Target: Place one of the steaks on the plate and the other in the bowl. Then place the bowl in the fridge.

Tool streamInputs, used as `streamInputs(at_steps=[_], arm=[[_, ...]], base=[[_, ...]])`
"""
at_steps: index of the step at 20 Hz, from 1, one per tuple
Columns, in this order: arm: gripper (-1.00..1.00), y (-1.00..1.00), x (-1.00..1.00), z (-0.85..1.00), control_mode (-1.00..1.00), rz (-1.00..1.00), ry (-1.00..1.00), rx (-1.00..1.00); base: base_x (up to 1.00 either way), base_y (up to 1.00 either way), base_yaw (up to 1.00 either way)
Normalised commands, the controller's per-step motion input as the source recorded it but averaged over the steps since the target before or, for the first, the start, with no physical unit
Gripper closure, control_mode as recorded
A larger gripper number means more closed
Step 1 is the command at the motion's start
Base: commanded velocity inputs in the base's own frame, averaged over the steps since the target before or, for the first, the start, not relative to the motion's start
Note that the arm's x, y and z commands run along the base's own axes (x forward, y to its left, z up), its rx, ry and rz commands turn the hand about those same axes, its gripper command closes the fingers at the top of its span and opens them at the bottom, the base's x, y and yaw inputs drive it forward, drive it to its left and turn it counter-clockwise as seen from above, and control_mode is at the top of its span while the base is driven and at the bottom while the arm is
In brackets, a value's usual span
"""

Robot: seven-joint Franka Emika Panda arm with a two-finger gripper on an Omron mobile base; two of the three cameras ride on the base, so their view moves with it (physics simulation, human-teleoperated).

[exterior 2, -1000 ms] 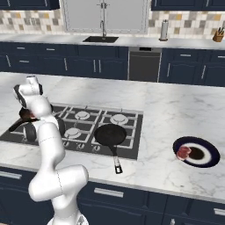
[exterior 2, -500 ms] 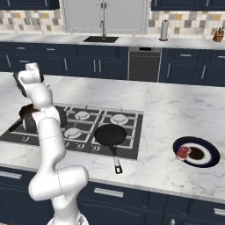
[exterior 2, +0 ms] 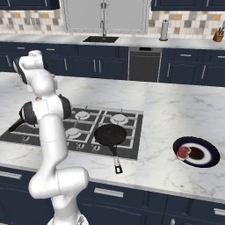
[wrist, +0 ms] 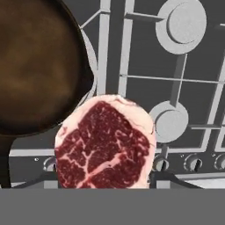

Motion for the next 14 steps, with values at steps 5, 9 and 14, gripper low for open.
streamInputs(at_steps=[5,9,14], arm=[[1.00,-0.96,-1.00,0.06,-1.00,-0.01,-0.27,0.21],[1.00,-0.46,-1.00,0.09,-1.00,-0.08,-0.56,0.07],[1.00,-0.66,-0.95,0.48,-1.00,-0.18,-0.27,0.10]], base=[[0.00,0.00,0.00],[0.00,0.00,0.00],[0.00,0.00,0.00]])
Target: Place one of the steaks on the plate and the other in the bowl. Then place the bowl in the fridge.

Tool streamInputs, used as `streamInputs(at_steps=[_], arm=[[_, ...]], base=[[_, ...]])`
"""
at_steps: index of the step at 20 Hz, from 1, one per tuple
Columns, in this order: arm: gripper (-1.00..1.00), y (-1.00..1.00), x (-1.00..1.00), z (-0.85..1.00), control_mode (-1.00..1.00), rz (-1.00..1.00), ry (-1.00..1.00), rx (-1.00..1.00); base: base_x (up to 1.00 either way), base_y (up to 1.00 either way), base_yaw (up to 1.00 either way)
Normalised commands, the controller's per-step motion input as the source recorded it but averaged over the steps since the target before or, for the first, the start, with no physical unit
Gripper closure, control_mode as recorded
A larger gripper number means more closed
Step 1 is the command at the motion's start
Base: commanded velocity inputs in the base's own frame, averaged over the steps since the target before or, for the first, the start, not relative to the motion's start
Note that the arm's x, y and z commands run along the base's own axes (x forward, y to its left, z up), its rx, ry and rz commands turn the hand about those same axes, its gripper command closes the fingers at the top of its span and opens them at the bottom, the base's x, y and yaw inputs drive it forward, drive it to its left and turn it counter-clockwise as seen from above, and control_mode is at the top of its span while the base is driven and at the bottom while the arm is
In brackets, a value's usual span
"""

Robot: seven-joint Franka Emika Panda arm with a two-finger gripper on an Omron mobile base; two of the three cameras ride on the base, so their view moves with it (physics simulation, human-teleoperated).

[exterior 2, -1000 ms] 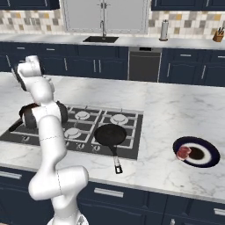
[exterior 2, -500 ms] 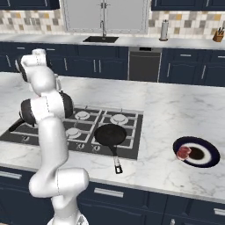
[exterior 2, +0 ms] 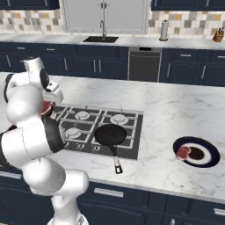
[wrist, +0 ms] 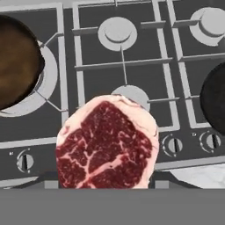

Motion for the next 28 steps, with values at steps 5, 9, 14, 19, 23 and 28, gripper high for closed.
streamInputs(at_steps=[5,9,14,19,23,28], arm=[[1.00,-0.56,-0.37,0.82,-1.00,-0.17,0.04,0.24],[1.00,-0.25,-0.38,0.76,-1.00,-0.10,0.14,0.14],[1.00,-0.20,-0.34,0.39,1.00,0.00,0.06,0.06],[1.00,0.00,0.00,0.00,1.00,0.00,0.00,0.00],[1.00,0.00,0.00,0.00,1.00,0.00,0.00,0.00],[1.00,0.00,0.00,0.00,1.00,0.00,0.00,0.00]], base=[[0.00,0.00,0.00],[0.00,0.00,0.00],[-0.24,0.26,0.01],[-0.45,0.88,0.00],[-0.07,1.00,-0.05],[0.00,1.00,-0.04]])
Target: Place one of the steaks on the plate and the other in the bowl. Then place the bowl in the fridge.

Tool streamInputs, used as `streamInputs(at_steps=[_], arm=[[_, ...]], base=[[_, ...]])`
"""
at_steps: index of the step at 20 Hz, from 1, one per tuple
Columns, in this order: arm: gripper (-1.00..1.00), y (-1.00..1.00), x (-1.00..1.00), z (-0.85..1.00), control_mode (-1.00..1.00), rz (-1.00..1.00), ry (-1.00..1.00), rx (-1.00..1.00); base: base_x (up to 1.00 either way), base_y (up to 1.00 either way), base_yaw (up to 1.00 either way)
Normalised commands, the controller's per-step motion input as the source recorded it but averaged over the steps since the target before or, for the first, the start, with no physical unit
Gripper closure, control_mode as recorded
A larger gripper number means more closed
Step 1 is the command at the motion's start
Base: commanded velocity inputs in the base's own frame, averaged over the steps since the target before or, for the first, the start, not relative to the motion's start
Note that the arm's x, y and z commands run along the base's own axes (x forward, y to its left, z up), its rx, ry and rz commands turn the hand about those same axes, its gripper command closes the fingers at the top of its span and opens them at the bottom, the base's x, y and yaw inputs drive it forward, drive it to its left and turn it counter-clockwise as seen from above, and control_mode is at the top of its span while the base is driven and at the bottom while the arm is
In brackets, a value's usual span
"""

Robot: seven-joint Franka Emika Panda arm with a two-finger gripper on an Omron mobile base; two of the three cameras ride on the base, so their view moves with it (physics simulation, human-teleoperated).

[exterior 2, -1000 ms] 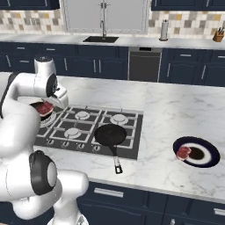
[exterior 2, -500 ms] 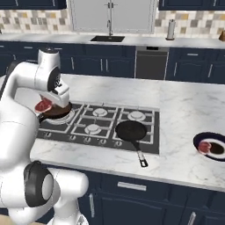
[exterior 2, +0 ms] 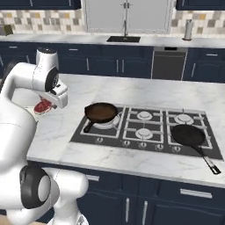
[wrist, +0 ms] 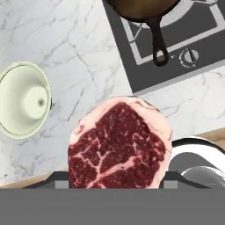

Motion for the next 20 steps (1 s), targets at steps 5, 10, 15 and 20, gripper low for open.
streamInputs(at_steps=[5,10,15,20], arm=[[1.00,0.00,0.00,0.00,1.00,0.00,0.00,0.00],[1.00,0.00,0.00,0.00,1.00,0.00,0.00,0.00],[1.00,0.00,0.00,0.00,1.00,0.00,0.00,0.00],[1.00,0.00,0.00,0.00,1.00,0.00,0.00,0.00]], base=[[0.00,1.00,-0.01],[0.11,0.36,0.00],[0.91,0.18,-0.10],[0.91,0.53,-0.25]])
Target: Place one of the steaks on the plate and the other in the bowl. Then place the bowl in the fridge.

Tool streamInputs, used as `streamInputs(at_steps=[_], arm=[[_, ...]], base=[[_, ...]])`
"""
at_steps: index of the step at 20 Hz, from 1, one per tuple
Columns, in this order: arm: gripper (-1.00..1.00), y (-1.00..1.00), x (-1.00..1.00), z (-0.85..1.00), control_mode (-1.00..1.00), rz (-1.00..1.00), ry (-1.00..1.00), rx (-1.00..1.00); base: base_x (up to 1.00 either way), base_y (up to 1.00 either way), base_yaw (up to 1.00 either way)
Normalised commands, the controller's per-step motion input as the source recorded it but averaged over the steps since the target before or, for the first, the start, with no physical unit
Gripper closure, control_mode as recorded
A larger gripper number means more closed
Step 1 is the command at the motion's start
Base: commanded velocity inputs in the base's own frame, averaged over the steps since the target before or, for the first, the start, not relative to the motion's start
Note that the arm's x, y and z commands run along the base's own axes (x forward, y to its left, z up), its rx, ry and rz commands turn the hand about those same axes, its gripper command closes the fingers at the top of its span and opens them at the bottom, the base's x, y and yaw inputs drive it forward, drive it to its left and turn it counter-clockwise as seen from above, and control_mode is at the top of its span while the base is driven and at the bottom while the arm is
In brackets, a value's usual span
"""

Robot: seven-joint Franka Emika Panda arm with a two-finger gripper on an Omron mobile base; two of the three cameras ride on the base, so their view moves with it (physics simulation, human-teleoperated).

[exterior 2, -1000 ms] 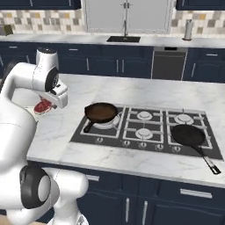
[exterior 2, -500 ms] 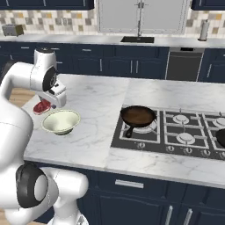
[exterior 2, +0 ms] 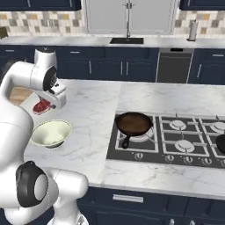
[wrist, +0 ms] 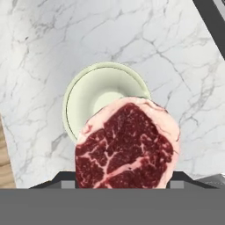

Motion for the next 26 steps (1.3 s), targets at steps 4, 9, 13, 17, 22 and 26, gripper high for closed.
streamInputs(at_steps=[4,9,13,17,22,26], arm=[[1.00,0.47,0.48,-0.38,-1.00,-0.12,0.08,0.00],[1.00,0.53,0.19,-0.78,-1.00,-0.06,0.07,0.00],[1.00,0.03,0.01,-0.74,-1.00,-0.03,0.00,0.00],[1.00,0.00,0.00,-0.65,-1.00,-0.02,0.00,0.00],[1.00,0.00,0.03,-0.49,-1.00,-0.04,0.00,0.00],[1.00,0.00,0.32,-0.34,-1.00,-0.02,0.02,-0.03]], base=[[0.18,0.16,-0.06],[0.00,0.00,0.00],[0.00,0.00,0.00],[0.00,0.00,0.00],[0.00,0.00,0.00],[0.00,0.00,0.00]])
